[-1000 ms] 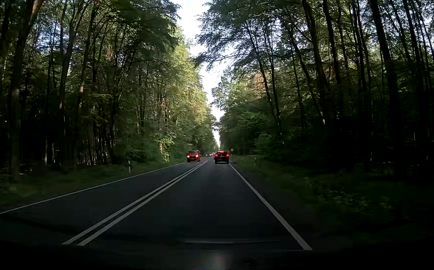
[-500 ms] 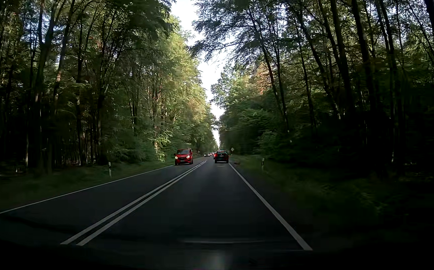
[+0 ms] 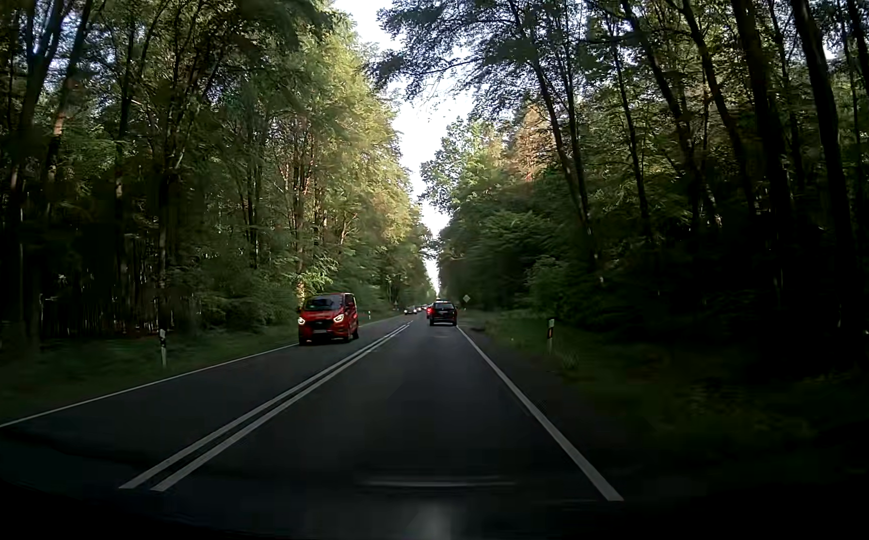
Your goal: Follow the waypoints while adhering to traffic rules and regulations
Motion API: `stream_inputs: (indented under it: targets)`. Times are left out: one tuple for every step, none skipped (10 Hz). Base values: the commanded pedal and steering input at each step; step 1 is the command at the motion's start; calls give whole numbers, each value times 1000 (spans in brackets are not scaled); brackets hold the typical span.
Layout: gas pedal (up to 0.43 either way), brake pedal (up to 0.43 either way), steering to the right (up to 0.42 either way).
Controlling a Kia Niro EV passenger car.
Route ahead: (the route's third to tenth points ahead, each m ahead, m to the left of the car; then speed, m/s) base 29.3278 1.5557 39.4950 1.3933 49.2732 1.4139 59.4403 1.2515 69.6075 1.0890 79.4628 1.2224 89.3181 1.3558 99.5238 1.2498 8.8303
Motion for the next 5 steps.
stream_inputs:
  targets:
    - [28, 0, 0]
    - [28, 0, 0]
    - [28, 0, 0]
    - [28, 0, 0]
    - [28, 0, 0]
